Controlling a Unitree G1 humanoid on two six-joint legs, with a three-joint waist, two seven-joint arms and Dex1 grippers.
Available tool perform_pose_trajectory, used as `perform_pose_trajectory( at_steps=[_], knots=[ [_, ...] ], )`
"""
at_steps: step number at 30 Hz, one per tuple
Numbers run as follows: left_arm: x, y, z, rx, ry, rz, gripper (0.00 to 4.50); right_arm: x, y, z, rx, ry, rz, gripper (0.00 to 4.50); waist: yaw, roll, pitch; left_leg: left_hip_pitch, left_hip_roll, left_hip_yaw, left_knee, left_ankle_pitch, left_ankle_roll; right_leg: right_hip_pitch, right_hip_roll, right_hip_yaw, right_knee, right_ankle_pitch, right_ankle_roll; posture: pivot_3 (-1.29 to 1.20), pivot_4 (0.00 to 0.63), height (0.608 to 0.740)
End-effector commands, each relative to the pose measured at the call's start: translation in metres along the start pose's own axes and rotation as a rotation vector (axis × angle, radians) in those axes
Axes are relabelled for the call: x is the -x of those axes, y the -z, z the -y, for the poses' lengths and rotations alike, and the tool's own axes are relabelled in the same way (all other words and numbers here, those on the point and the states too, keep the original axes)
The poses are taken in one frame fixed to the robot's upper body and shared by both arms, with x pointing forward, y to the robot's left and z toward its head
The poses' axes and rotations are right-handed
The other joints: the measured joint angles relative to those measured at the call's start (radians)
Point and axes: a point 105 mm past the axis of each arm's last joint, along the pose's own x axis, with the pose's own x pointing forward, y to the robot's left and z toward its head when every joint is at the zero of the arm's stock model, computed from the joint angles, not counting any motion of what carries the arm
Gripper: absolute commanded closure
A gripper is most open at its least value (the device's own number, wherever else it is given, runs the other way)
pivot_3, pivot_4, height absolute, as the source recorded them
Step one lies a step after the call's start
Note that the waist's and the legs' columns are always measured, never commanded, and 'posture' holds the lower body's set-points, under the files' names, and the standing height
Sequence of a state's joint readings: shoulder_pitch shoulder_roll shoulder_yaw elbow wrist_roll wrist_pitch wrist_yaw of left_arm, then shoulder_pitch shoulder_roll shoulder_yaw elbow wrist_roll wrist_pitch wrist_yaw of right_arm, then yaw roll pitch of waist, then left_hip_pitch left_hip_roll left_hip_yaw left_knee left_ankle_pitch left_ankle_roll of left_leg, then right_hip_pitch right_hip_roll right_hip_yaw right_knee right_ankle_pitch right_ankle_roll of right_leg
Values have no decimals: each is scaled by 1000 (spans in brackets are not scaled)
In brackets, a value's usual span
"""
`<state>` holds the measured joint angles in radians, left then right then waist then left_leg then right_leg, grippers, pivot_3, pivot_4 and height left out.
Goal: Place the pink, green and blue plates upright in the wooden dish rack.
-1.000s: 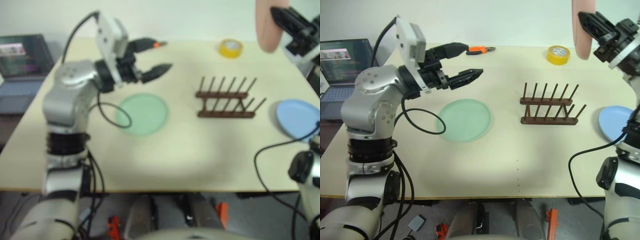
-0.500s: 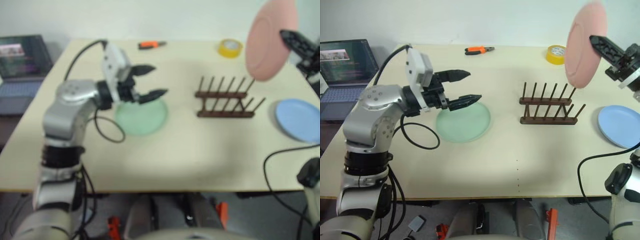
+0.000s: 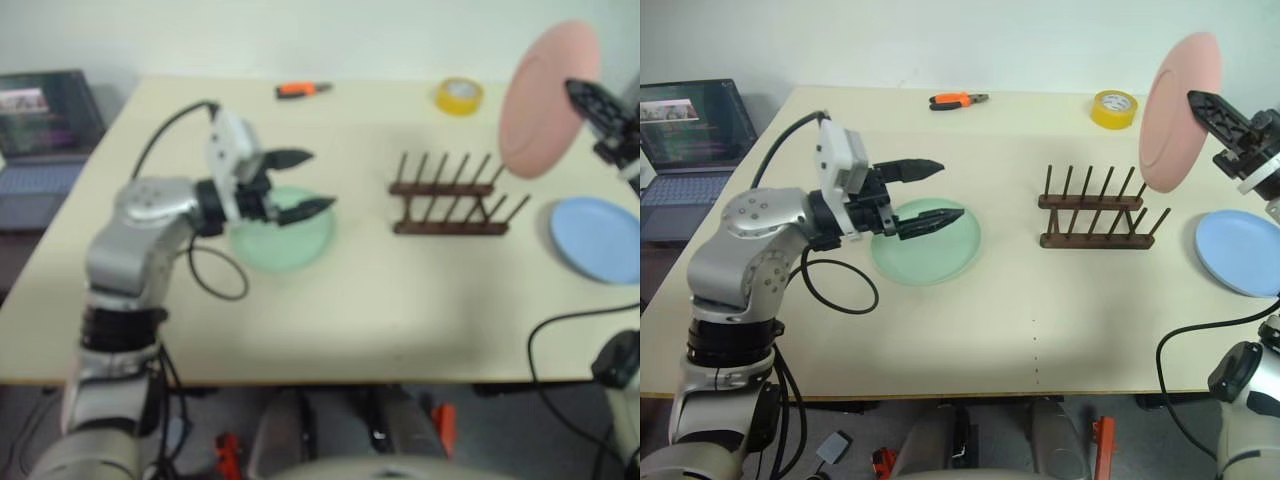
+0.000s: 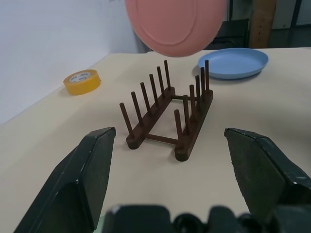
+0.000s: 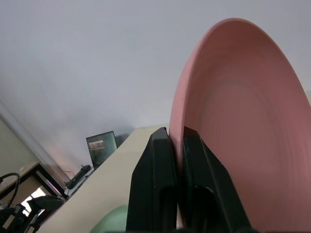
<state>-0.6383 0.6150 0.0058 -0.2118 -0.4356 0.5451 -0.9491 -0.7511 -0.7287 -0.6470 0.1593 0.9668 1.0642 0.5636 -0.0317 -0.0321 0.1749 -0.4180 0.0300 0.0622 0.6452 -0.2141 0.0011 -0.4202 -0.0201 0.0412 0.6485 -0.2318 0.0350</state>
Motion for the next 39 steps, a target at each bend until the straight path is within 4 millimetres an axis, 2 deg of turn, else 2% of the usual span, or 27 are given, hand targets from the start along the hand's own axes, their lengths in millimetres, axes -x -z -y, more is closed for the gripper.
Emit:
perform_pose_trajectory(
  at_steps=[1,39],
  knots=[
    [2,-12,4,-38,13,25,555,7,-16,-8,35,-31,70,4500,0,0,0,0,0,0,0,0,0,0,0,0,0,0,0,0,150,740],
    [7,-9,3,-29,2,-3,555,23,4,22,-49,19,52,4500,0,0,0,0,0,0,0,0,0,0,0,0,-1,-1,1,0,150,740]
  ],
)
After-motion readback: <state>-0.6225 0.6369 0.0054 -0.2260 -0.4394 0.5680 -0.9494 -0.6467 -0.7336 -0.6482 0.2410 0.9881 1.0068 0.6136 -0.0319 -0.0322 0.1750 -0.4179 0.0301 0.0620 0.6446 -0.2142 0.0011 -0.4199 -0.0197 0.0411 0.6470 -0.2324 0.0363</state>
